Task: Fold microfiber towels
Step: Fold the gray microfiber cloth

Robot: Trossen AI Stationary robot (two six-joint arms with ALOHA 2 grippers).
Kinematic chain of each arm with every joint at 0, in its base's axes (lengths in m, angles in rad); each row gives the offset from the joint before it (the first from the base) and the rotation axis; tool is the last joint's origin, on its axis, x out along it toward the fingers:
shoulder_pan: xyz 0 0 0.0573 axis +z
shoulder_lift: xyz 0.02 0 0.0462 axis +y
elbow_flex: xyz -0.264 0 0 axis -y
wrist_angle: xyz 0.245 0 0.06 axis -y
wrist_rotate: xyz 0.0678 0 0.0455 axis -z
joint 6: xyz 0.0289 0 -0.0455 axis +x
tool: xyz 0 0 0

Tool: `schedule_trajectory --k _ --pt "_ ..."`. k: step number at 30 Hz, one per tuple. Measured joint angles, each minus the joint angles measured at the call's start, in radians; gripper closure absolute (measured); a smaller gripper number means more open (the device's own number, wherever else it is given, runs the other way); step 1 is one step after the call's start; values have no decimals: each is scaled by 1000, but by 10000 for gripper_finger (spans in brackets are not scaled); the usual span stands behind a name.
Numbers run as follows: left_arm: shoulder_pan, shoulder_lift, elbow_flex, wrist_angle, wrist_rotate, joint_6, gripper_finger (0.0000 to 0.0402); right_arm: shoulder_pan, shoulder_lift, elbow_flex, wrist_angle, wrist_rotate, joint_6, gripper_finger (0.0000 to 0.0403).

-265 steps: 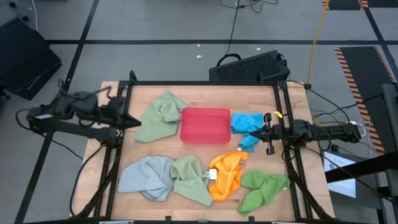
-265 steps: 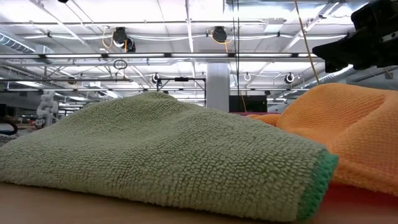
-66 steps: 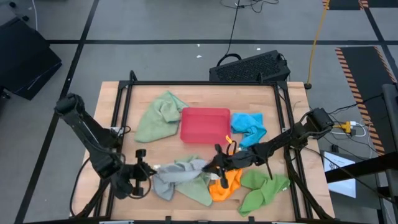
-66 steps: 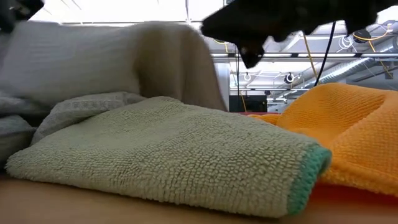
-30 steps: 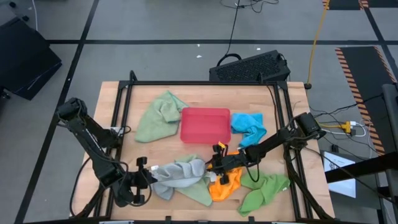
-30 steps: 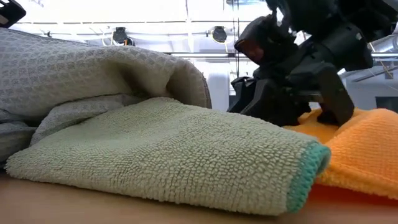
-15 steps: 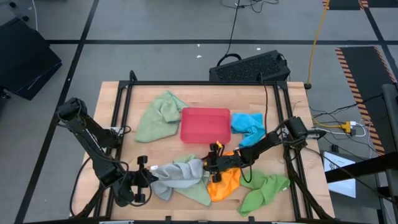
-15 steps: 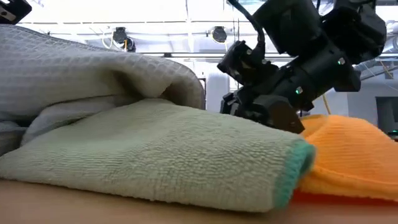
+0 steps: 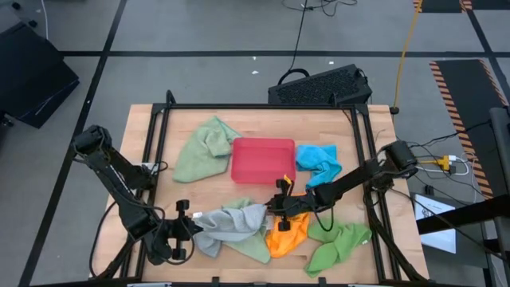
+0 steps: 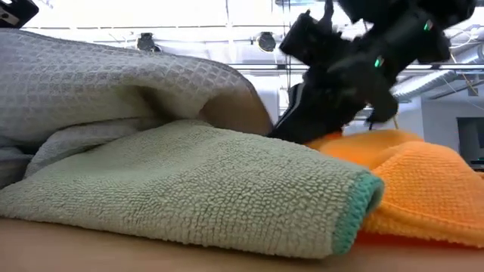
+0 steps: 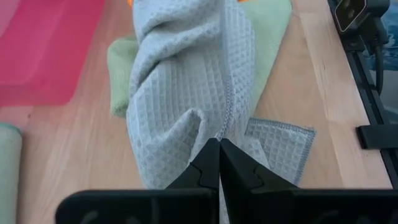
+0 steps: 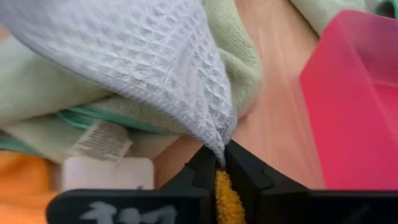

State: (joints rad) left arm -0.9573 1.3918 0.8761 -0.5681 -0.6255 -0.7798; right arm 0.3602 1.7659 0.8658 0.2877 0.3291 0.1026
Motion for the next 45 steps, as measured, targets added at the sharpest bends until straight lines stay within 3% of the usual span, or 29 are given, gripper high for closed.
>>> schedule_trajectory --k 8,14,26,31,39,45 --pt "0 0 0 52 -41 68 396 15 -110 0 -56 -20 8 371" --pt "0 0 0 47 -56 74 396 15 -121 0 -57 -15 -17 382" --pt "0 0 0 13 -64 71 396 33 -115 0 -131 90 -97 259" --pt "0 0 0 -27 -101 68 396 34 -73 0 -75 88 -147 237" --pt "0 0 0 -43 -117 64 396 21 53 0 131 62 -253 233" --pt "0 0 0 -81 -122 35 396 -15 64 0 143 64 -271 297"
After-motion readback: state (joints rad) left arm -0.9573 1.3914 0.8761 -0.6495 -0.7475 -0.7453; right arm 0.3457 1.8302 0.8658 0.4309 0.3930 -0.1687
